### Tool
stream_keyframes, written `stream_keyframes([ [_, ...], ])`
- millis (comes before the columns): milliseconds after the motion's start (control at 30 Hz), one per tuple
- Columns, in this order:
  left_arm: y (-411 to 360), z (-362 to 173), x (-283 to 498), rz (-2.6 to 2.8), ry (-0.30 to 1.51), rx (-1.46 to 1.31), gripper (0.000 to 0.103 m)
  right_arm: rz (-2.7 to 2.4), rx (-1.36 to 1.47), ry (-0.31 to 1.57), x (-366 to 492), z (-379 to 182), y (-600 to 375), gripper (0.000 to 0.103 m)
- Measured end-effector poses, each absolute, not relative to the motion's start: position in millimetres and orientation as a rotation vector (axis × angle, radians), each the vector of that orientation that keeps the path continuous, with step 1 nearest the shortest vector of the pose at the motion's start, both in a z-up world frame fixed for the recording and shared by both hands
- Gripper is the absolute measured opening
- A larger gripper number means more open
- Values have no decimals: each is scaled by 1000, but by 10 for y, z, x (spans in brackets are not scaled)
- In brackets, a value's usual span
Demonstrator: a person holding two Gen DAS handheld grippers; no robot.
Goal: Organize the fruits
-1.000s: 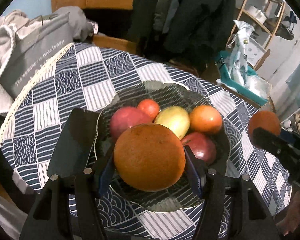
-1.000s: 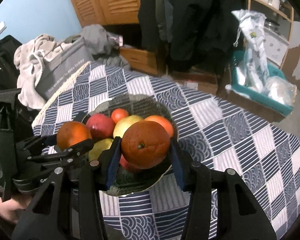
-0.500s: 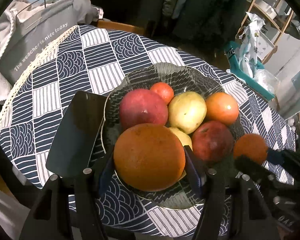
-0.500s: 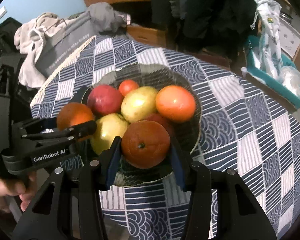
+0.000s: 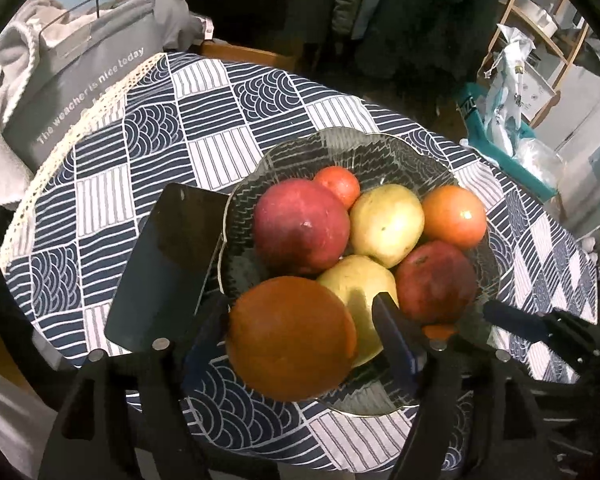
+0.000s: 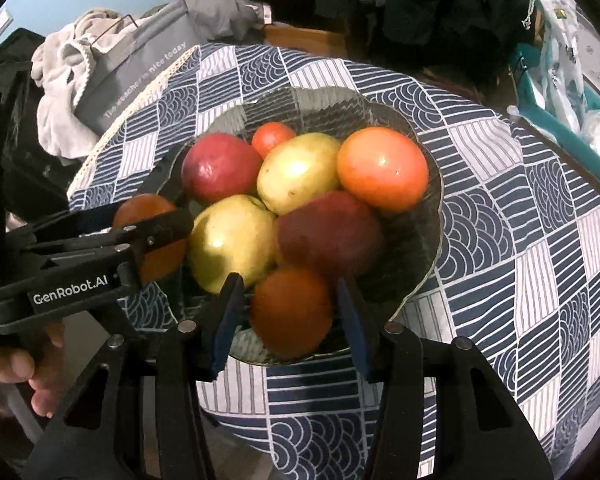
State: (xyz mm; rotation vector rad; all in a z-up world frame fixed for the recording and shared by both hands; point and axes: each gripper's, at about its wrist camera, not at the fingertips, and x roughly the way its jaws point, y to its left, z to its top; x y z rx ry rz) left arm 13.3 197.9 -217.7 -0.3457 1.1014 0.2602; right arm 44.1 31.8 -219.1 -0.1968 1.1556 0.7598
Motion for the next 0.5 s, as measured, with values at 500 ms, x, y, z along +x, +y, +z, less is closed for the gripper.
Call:
stream_keyframes([
  [500, 1876, -1811, 57, 230, 1008, -335, 76, 691, -210, 1020, 421, -1751, 174, 53],
])
